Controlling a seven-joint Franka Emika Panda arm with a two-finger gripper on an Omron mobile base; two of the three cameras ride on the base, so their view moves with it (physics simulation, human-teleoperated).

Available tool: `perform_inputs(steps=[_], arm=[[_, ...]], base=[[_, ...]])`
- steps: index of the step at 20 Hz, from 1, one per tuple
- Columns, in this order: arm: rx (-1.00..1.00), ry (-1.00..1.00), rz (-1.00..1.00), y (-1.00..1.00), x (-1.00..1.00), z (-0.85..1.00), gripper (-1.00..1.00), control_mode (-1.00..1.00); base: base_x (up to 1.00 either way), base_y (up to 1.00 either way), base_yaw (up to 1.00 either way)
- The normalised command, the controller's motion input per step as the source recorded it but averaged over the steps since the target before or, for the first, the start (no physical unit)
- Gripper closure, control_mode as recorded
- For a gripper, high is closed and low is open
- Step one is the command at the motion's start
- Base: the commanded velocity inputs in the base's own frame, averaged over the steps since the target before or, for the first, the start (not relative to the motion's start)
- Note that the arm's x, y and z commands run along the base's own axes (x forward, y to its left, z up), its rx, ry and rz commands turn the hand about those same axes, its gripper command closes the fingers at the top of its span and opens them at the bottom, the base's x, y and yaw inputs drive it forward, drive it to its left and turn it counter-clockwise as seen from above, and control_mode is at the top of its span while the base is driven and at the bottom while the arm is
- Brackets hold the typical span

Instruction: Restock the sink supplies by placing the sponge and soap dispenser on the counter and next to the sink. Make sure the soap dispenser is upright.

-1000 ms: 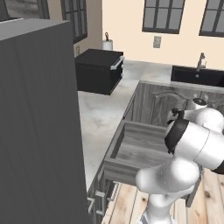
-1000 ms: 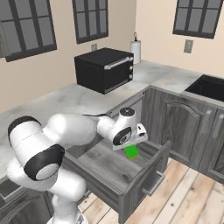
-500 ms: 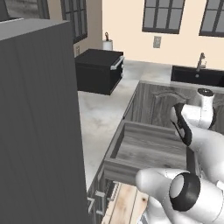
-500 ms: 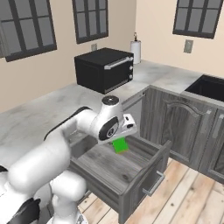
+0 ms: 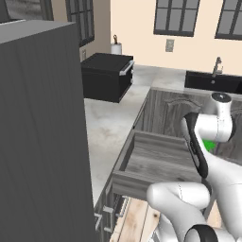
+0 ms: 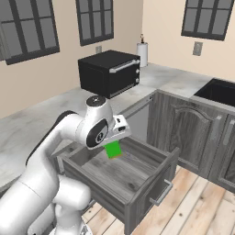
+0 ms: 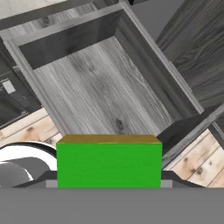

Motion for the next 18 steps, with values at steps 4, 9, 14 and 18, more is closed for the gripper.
perform_inputs(steps=[4,9,14,18], arm=[[0.0,0.0,0.03,0.06,0.0,-0.06,1.0,-1.0],[-0.02,0.0,0.02,0.1,0.0,-0.15,1.0,-1.0],[-0.05,-0.1,0.0,0.1,-0.17,-0.06,1.0,1.0],[0.0,0.0,0.0,0.0,0.0,0.0,1.0,1.0]], base=[[0.0,0.0,0.0],[0.0,0.0,0.0],[-0.14,0.0,0.0],[-0.85,-0.19,-0.15]])
